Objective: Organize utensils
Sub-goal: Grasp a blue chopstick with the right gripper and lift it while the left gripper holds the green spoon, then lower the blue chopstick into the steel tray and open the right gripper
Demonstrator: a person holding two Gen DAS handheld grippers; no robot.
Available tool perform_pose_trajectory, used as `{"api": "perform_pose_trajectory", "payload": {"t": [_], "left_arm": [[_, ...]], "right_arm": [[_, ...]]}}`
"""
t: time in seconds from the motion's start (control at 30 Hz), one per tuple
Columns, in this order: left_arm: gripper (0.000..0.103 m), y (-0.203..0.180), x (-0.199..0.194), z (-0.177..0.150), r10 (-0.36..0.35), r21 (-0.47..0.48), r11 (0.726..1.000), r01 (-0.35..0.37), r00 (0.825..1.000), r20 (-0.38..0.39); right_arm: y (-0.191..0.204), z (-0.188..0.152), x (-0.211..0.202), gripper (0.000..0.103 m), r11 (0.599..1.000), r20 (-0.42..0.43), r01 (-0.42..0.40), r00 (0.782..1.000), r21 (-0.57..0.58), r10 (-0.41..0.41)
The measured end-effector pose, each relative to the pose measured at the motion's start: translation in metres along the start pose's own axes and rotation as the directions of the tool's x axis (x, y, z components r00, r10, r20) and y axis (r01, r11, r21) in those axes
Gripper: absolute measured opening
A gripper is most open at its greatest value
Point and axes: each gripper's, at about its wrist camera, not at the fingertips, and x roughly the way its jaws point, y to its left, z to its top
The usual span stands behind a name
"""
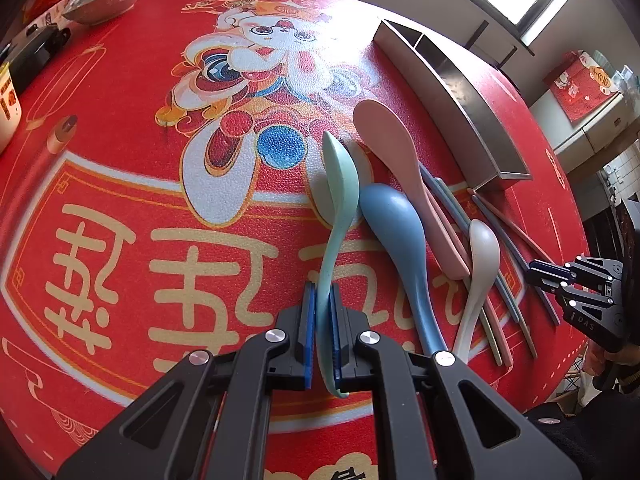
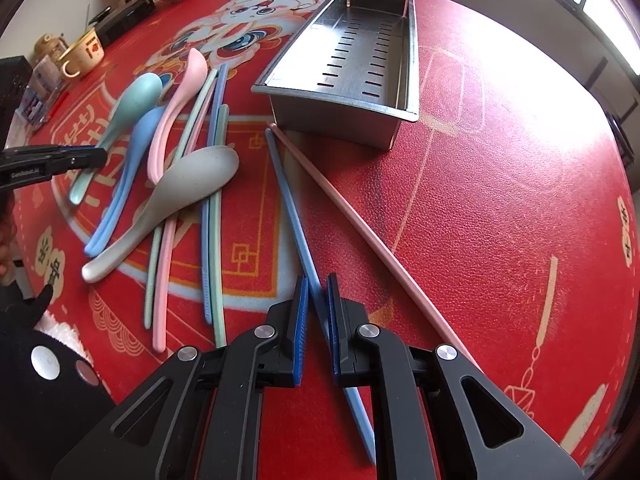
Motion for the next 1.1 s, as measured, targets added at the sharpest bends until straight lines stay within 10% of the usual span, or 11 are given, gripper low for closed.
{"api": "perform_pose_trajectory", "payload": {"t": [0.83, 1.1], "left_arm": [[0.009, 0.002, -0.001, -0.001, -0.012, -0.016, 1.0, 0.012, 1.0, 0.007], [0.009, 0.003, -0.002, -0.002, -0.011, -0.018, 1.0, 0.011, 1.0, 0.014]], "right_arm": [[0.002, 0.025, -0.064, 0.006, 0.966, 0.112, -0.236, 0.962, -0.105, 0.247], [-0.032, 0.068, -0.076, 0.006, 0.95, 0.229, -0.307, 0.93, 0.06, 0.286]]}}
